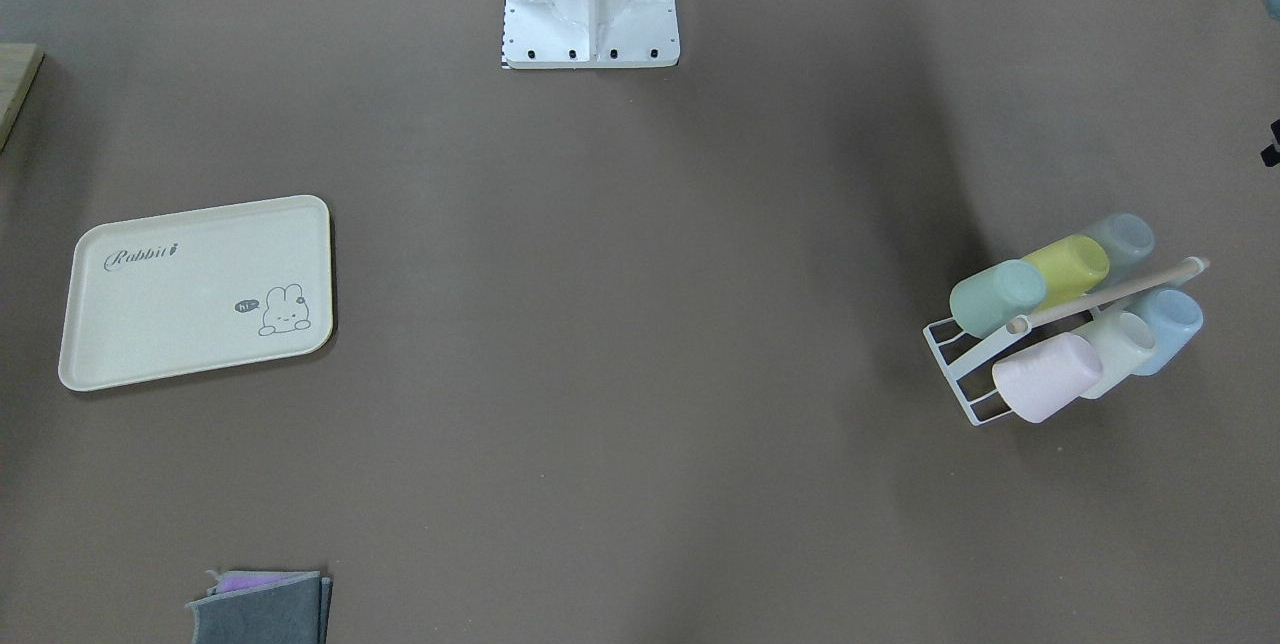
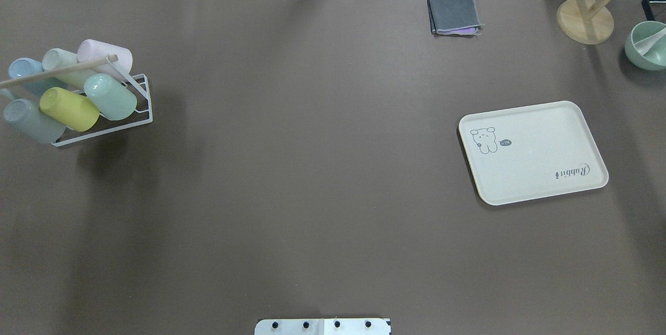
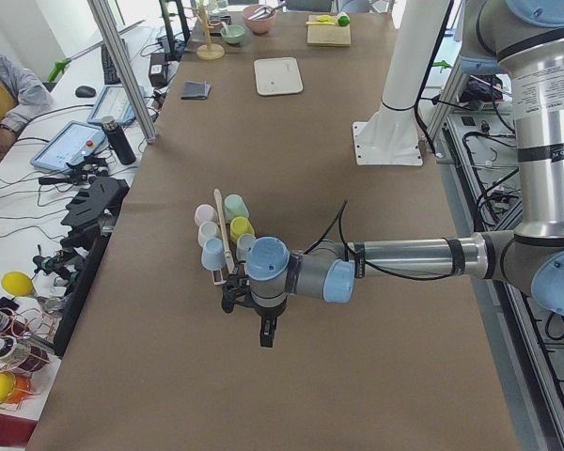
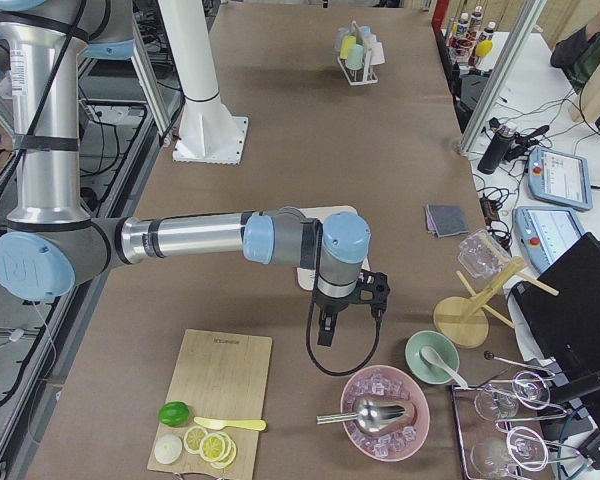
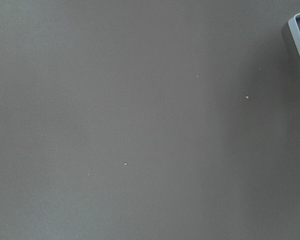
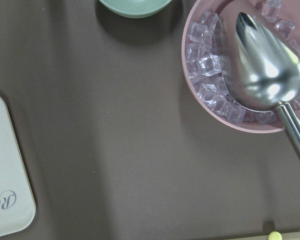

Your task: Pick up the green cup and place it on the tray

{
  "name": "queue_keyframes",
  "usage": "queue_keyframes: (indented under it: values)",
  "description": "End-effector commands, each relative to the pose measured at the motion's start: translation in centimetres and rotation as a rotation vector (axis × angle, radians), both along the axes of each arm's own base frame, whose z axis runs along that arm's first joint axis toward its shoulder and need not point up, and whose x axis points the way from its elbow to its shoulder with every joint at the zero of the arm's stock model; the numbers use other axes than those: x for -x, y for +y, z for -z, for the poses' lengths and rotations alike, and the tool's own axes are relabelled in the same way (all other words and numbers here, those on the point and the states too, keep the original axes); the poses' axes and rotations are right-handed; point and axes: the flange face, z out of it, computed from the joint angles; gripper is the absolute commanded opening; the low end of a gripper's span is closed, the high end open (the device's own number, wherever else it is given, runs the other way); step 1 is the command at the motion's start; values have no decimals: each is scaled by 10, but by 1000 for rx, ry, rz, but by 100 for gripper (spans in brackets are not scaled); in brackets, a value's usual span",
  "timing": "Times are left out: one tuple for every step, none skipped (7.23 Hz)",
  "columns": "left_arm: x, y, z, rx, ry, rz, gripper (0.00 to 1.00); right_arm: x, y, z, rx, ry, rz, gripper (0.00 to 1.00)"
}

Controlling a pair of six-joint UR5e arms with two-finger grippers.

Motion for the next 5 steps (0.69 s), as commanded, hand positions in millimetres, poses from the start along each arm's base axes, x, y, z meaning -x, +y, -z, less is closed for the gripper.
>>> queue_keyframes:
  values:
    - [0,-1,2,-6,-5,0,98,0,-2,1,-7,1,6,100]
    - [0,-1,2,-6,-5,0,98,0,-3,1,-6,1,5,100]
    - [1,-1,3,-7,-4,3,98,0,-3,1,-6,1,5,100]
    - [0,-1,3,-7,-3,-1,98,0,-3,1,-7,1,5,100]
    - [-1,-3,4,-9,-4,-2,98,3,-3,1,-7,0,11,100]
